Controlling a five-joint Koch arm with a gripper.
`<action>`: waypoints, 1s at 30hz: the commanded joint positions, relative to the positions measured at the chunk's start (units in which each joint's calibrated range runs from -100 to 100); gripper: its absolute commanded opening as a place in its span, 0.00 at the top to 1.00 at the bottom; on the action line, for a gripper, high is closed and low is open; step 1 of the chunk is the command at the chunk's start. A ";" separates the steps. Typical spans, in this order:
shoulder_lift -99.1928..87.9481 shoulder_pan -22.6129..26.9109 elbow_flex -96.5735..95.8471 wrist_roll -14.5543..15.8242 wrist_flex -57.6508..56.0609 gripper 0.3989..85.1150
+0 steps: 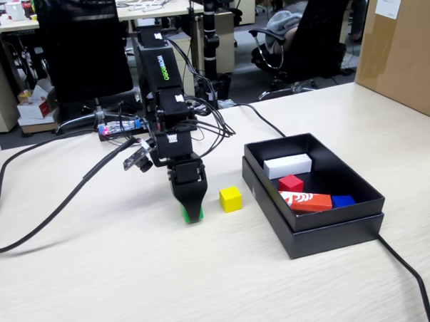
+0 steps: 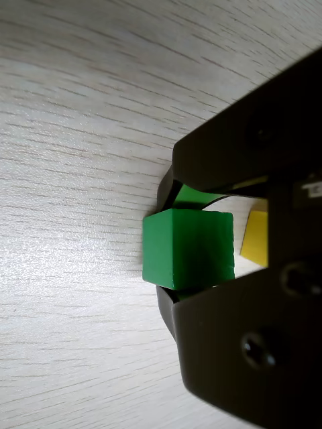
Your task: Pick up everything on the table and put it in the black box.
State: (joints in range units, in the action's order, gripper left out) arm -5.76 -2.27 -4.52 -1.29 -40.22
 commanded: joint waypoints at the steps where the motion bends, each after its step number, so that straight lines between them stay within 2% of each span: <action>1: -6.69 0.20 3.07 0.00 -2.58 0.93; 7: -20.23 1.37 5.79 1.17 -11.74 0.93; 10: -44.67 6.89 8.24 2.88 -15.63 0.93; 14: -46.39 11.92 16.03 4.49 -17.44 0.92; 19: -37.21 15.78 26.46 6.20 -19.08 0.92; 24: -14.03 17.44 39.79 7.23 -19.69 0.92; 30: 5.47 18.71 45.32 8.06 -19.69 0.92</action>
State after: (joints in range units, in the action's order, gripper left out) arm -2.65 15.41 35.01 6.52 -60.20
